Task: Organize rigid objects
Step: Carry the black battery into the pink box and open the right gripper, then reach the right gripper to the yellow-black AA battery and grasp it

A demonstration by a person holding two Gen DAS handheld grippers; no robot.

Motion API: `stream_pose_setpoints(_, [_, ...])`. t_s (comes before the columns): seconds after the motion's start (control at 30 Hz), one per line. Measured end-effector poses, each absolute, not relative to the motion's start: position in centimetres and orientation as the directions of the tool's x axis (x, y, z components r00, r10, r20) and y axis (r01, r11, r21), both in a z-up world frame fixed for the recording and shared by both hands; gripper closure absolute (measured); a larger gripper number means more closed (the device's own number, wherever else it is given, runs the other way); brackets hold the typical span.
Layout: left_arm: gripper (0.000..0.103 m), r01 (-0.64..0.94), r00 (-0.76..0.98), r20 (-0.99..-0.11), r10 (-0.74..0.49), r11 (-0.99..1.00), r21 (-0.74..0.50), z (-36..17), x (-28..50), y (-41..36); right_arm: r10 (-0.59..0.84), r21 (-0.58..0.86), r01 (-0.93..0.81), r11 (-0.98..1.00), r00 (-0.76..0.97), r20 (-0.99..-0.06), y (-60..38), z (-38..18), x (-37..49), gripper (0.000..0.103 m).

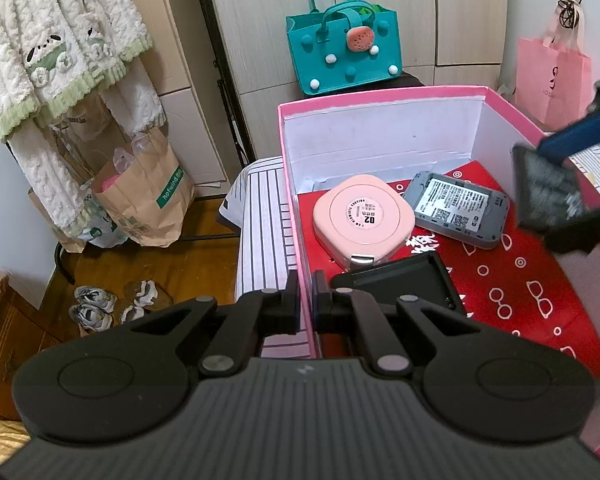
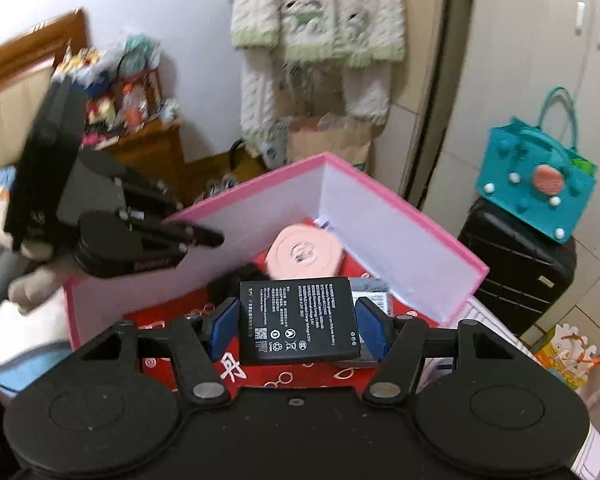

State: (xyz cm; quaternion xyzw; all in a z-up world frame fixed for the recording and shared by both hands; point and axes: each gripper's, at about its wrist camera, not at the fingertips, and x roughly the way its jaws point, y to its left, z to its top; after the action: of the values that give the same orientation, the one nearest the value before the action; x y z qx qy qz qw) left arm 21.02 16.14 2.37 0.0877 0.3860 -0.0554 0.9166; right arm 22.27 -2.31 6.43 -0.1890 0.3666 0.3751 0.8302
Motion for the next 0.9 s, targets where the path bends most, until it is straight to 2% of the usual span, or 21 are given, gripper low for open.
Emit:
stream_pose_setpoints(0.3, [0.098, 0.174, 0.697, -0.716, -0.034, 0.977, 0.123, 2.2, 21.0, 16.2, 0.365, -0.141, -0.798, 0.586, 0.415, -0.833, -0.4, 3.4, 22.8, 0.035])
stream_pose_setpoints(0.43, [0.098, 0.175, 0.697, -0.716, -0.036, 0.977, 0.120, 2.2, 21.0, 16.1, 0.407, -0.140, -0.768, 0.625, 0.474, -0.781, -2.0, 5.0, 21.9, 0.031])
stream_pose_setpoints(0.57, [0.098, 0.173, 0.698, -0.715, -0.038, 0.978, 0.118, 2.2, 20.9, 16.1, 0.475, -0.112, -0.715, 0.690, 0.563, -0.676, -5.5, 7.6, 19.6, 0.030])
stream_pose_setpoints(0.7, [0.098, 0.175, 0.698, -0.715, -0.037, 0.977, 0.120, 2.2, 20.9, 16.1, 0.515, -0.022, -0.638, 0.770, 0.642, -0.569, -10.0, 8.2, 17.3, 0.030])
stream_pose_setpoints(0.9, [0.098, 0.173, 0.698, -0.715, -0.042, 0.979, 0.112, 2.1, 20.8, 16.2, 0.423, 0.097, -0.457, 0.884, 0.693, -0.583, -16.2, 5.0, 15.5, 0.030])
